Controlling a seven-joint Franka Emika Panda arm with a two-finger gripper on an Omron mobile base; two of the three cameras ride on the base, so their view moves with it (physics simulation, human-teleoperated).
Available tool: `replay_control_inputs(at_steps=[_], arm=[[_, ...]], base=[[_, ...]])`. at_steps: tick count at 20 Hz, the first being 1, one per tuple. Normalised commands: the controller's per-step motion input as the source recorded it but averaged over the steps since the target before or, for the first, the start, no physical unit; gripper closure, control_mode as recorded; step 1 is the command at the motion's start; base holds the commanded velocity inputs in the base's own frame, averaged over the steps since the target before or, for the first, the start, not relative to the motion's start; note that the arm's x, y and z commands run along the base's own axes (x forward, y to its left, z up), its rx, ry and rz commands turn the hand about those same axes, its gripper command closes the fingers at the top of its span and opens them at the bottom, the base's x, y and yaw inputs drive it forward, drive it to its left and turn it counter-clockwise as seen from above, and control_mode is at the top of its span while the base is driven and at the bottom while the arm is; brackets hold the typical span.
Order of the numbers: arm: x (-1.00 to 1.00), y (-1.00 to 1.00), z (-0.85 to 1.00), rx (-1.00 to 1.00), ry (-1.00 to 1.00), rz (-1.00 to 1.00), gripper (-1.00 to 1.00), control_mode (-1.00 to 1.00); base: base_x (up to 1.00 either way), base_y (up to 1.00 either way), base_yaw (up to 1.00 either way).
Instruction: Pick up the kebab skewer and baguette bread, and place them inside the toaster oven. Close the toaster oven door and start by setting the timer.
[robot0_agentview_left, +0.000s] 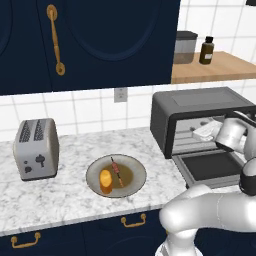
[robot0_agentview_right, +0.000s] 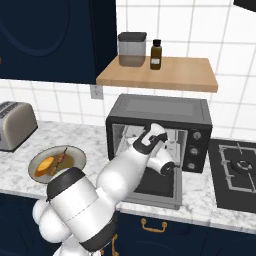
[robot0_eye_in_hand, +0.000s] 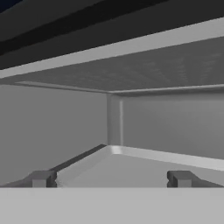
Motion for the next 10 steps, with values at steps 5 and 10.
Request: replay_control_inputs(at_steps=[5,10], arm=[[0.46,0.00,-0.20,0.00,-0.01,-0.03,-1.00,-1.00],[0.26,0.00,-0.30,0.00,0.00,-0.03,-1.00,-1.00]], base=[[0.00,0.00,0.00],[0.00,0.00,0.00]])
